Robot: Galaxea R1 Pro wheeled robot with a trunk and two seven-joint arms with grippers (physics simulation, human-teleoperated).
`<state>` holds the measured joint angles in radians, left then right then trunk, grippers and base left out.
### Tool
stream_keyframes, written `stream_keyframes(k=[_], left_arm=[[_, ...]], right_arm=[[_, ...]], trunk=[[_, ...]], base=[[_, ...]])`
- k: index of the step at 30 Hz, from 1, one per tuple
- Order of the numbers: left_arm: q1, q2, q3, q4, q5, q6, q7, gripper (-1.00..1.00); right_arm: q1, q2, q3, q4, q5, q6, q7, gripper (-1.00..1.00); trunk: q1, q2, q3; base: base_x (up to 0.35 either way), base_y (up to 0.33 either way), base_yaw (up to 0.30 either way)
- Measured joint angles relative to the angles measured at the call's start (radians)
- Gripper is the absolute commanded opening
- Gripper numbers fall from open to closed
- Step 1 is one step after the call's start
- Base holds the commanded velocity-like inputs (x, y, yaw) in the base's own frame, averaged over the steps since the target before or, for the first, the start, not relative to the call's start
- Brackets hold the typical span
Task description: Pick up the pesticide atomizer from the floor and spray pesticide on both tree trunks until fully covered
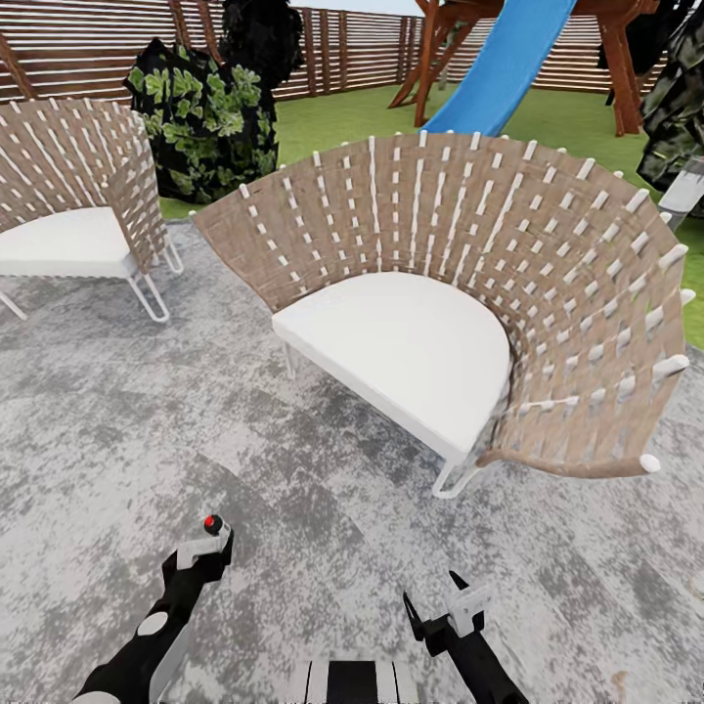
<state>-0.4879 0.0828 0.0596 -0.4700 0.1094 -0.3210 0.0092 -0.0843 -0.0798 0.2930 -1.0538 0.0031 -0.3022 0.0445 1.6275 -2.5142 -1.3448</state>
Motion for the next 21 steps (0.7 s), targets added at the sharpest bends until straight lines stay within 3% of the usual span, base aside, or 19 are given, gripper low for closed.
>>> stream_keyframes(k=[6, 21], left_arm=[[0.001, 0.000, -0.001, -0.019, -0.003, -0.005, 0.000, 1.00], [0.006, 0.003, 0.001, -0.022, -0.009, -0.012, 0.000, 1.00]], right_arm=[[0.000, 0.000, 0.000, 0.001, 0.000, 0.000, 0.000, 1.00], [0.000, 0.000, 0.000, 0.002, 0.000, 0.000, 0.000, 1.00]], trunk=[[0.002, -0.001, -0.025], [0.002, -0.001, -0.030]], base=[[0.000, 0.000, 0.000], [0.049, 0.000, 0.000]])
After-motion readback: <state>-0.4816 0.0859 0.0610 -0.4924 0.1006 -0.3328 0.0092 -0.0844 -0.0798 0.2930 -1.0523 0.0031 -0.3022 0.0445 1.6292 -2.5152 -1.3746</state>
